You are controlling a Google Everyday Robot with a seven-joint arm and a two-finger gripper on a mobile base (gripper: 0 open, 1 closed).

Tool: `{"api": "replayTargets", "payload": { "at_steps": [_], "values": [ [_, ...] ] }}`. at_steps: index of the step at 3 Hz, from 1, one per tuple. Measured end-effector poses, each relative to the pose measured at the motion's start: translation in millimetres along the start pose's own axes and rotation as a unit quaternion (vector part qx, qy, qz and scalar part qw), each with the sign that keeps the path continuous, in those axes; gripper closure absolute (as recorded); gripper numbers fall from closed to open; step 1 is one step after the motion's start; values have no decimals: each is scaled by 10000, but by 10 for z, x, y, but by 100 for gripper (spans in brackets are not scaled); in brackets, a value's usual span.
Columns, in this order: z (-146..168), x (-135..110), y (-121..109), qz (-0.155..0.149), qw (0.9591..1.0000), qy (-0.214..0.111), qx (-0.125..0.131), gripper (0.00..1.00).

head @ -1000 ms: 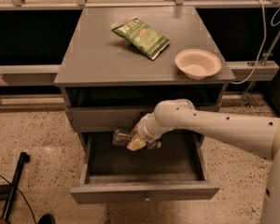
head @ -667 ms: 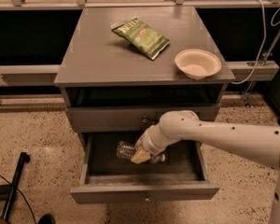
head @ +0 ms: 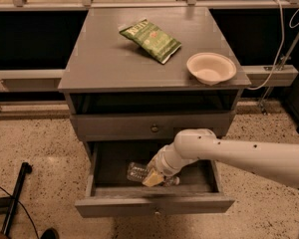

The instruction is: Place water bottle into middle drawer

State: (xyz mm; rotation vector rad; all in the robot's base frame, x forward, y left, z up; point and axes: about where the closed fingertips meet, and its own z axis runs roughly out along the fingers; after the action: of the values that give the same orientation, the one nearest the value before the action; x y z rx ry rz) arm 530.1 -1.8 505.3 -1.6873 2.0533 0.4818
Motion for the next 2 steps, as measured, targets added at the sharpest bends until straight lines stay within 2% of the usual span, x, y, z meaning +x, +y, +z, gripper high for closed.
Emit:
{"api": "replayTargets", "payload": {
  "at_steps": [1,2],
  "values": [
    [12,-64,33,-146,9998,28,-149,100],
    [59,-66,-165,-335,9994,70,-20,100]
  ]
}}
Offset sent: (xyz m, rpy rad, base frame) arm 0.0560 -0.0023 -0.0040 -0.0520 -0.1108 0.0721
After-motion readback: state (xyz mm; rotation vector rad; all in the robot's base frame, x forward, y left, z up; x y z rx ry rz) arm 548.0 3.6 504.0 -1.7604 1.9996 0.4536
